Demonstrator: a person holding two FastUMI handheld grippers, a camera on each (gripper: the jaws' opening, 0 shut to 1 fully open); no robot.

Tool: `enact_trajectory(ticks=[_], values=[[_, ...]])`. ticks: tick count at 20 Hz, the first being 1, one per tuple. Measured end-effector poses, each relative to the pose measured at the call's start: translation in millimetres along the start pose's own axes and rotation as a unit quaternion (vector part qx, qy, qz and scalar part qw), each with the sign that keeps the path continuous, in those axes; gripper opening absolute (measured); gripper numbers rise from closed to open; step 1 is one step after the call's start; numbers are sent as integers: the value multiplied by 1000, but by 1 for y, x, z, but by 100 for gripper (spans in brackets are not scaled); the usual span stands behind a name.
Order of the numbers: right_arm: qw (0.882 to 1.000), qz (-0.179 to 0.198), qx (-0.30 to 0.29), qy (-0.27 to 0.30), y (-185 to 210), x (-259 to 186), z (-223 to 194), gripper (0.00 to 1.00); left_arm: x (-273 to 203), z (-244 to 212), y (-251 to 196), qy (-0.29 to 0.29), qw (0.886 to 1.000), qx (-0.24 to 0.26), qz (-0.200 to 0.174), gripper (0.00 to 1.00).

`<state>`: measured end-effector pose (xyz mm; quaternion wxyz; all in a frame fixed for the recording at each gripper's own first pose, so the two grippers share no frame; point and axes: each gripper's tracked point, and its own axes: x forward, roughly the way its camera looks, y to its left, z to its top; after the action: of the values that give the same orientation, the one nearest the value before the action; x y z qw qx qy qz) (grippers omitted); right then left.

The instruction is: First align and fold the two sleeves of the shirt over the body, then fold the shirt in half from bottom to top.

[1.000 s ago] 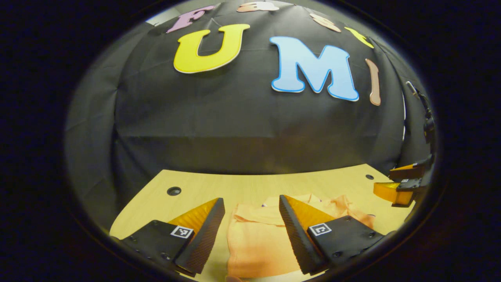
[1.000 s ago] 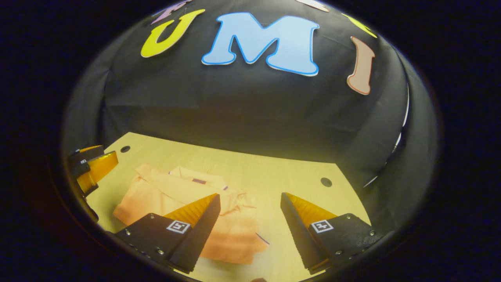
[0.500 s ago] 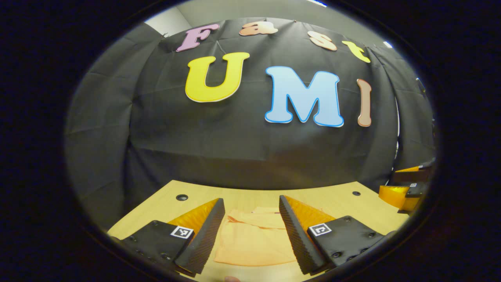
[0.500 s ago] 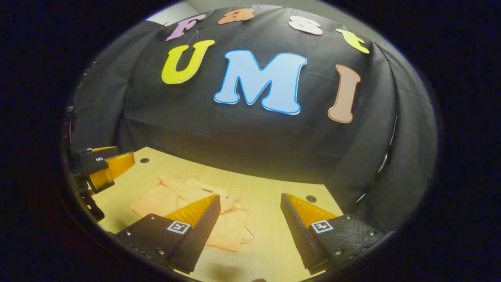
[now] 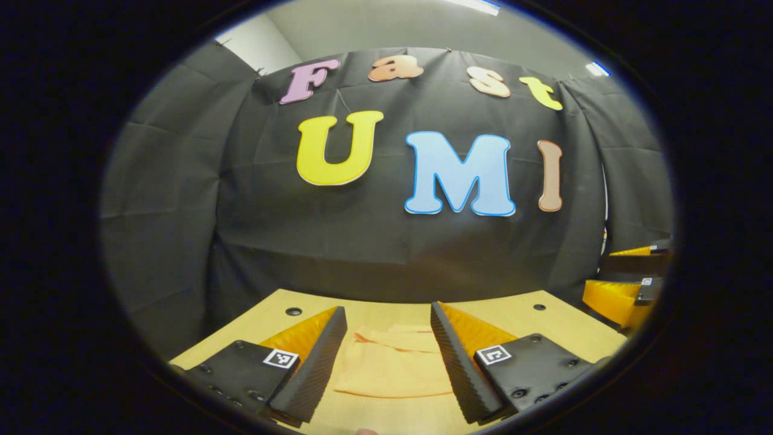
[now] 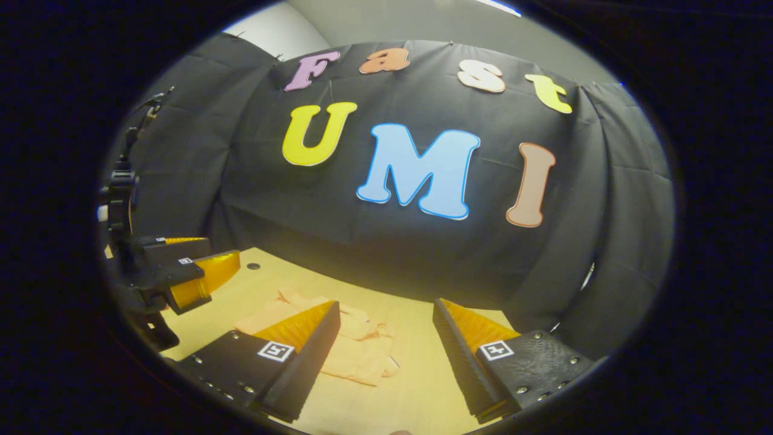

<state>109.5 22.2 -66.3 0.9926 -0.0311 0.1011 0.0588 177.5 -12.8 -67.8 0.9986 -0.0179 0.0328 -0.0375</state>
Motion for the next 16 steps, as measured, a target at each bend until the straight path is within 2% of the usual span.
enact_trajectory(ticks=[8, 11, 13, 16], values=[[999, -32, 23, 11, 4, -39, -9, 95, -45, 4, 17, 1, 1000, 22, -16, 91], [998, -41, 43, 25, 14, -48, -19, 96, -51, -1, 33, 3, 1000, 26, -15, 91], [997, -46, 50, 37, 18, -53, -26, 96, -51, -3, 37, -1, 1000, 19, -25, 93], [996, -53, 53, 50, 19, -62, -30, 96, -48, -8, 44, -4, 999, 13, -36, 91]])
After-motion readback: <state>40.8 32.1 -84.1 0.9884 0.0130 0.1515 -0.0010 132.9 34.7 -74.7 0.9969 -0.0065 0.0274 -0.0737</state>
